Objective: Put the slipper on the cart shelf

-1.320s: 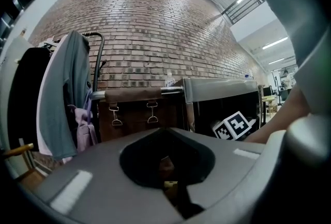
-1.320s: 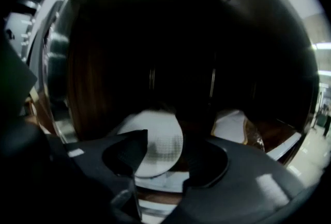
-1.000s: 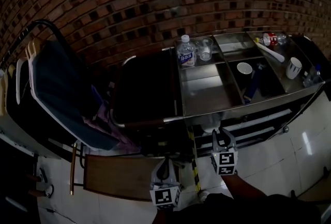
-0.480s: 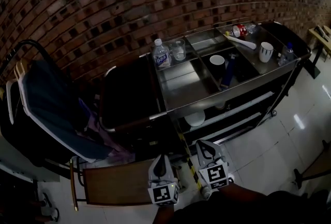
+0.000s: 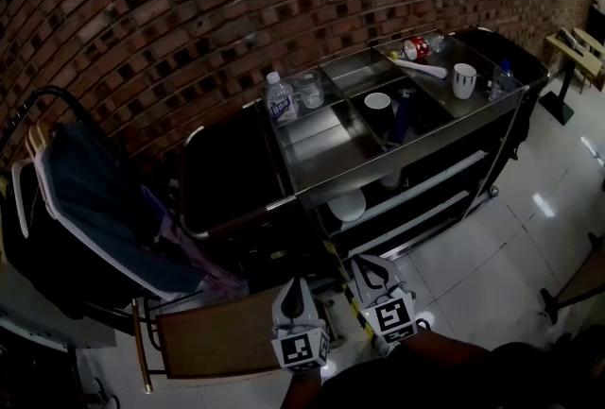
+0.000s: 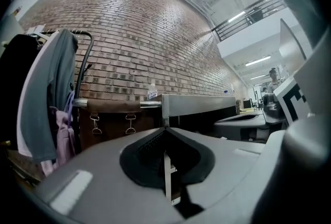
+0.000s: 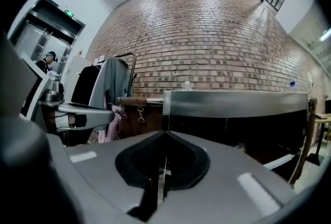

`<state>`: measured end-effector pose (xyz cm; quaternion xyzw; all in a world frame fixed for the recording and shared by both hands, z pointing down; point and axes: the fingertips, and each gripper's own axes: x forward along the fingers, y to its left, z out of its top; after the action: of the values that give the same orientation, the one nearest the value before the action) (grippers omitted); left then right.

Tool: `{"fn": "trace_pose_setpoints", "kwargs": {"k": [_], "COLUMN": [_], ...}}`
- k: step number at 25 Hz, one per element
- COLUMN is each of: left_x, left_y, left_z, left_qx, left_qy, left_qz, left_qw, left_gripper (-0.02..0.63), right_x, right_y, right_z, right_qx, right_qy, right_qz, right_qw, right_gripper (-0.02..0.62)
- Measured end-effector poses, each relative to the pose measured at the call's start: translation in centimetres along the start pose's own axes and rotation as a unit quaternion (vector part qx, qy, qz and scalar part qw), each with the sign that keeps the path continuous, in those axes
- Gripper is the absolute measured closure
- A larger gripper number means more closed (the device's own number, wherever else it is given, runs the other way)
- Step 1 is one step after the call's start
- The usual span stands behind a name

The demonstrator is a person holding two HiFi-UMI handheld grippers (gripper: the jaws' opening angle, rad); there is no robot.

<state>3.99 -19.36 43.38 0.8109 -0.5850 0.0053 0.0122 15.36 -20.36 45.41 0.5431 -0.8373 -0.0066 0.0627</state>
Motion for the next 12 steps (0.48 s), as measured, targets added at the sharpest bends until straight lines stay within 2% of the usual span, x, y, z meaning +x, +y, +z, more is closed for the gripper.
{"fn": "trace_pose_setpoints", "kwargs": {"k": [12], "left_x": [0.1], "left_y": [-1.7], "left_z": [0.2], "left_qx": [0.004], "left_qy": [-0.004], "left_qz": [-0.008], "left_qw": [1.0000], "left_gripper": [0.591], "right_x": [-0.8], "right_y": [-0.4], "right_z": [0.0], "right_qx": [-0.016], "right_qy": [-0.002], "right_qz": [0.000], "right_qw": [1.000], "right_gripper": [0.594]}}
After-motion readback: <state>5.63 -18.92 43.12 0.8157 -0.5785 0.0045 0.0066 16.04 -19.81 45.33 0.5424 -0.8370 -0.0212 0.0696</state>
